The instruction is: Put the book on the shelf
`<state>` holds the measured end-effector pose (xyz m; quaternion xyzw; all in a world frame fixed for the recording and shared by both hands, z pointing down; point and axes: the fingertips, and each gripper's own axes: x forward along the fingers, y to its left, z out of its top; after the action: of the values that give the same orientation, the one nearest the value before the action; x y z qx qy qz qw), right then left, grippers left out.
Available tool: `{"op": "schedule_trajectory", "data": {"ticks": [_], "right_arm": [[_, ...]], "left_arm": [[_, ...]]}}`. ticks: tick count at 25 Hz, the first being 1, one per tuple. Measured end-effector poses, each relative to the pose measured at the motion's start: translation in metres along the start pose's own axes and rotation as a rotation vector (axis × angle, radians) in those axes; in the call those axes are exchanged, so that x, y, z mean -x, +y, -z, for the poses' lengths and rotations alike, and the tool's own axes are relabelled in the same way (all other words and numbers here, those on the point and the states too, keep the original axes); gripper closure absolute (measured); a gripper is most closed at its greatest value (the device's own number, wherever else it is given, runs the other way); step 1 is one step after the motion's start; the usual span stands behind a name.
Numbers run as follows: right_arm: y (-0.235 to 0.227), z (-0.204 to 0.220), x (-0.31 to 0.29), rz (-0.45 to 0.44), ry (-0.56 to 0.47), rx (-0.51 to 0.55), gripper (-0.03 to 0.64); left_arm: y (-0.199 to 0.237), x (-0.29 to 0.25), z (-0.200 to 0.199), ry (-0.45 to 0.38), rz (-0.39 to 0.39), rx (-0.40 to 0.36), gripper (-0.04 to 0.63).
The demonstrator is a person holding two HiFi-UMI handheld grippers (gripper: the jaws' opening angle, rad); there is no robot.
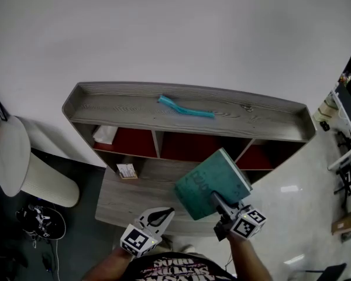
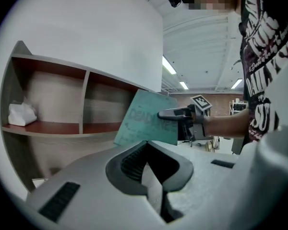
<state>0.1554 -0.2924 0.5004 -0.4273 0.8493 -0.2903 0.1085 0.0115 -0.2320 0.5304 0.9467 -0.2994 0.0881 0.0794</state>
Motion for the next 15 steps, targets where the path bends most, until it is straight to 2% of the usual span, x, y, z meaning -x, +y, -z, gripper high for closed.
{"op": "schedule_trajectory", "data": {"ticks": [10,15], "right_arm": [[-0.028,-0.021,-0.041,0.107,-0.087,-0.060,0.457],[-0.029,-0.033,-0.060,0.095,-0.143,-0.117,0.456]], "left_arm": [[-0.013,-0.040,0.000,0.049,0.226,-0.033,0.591],[-0.016,-0.060,0.003,0.087,0.303,-0.064,0.591]]}}
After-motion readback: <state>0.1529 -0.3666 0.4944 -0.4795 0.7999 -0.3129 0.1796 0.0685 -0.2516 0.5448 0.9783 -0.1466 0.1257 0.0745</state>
